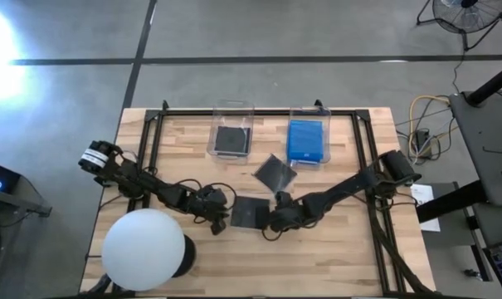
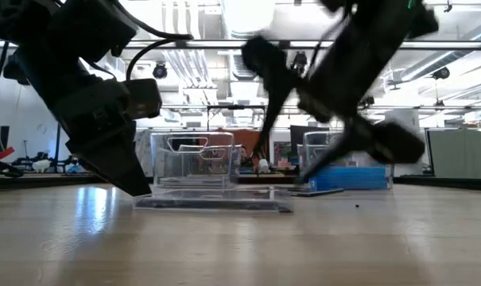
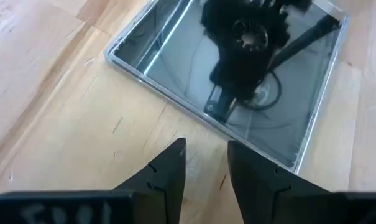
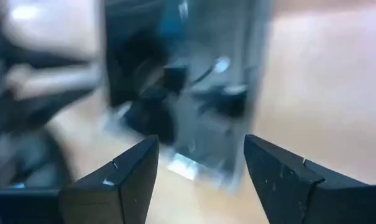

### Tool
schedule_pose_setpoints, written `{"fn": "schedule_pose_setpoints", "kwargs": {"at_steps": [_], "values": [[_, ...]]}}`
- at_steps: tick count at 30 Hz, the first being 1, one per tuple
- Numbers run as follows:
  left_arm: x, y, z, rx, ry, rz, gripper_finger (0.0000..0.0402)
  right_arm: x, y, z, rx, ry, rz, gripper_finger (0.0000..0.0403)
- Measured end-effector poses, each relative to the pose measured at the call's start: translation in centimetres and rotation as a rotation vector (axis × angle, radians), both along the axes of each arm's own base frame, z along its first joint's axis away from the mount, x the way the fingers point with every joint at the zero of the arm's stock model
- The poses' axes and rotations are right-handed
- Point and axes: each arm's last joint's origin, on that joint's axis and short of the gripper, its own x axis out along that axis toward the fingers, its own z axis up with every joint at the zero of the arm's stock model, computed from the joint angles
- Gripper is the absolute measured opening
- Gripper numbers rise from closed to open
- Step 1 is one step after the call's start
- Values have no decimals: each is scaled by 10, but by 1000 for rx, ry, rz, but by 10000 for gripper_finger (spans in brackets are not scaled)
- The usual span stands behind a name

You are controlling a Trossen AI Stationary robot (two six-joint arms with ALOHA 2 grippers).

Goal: Pick & place jewel cases by type
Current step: Put the black cd case into the left transparent bin

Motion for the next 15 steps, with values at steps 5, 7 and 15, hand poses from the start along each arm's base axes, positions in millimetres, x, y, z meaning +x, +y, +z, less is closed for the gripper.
{"fn": "schedule_pose_setpoints", "kwargs": {"at_steps": [5, 7, 15], "values": [[0, -1, 0, -16, -6, 13, 106, 2, 5, -27, -19, 58, -10, 230], [1, -2, 1, -37, -6, 16, 106, 4, 8, -36, -20, 90, 14, 230], [4, -6, 3, -67, -5, -3, 106, 17, 15, -43, -131, 117, 120, 230]]}}
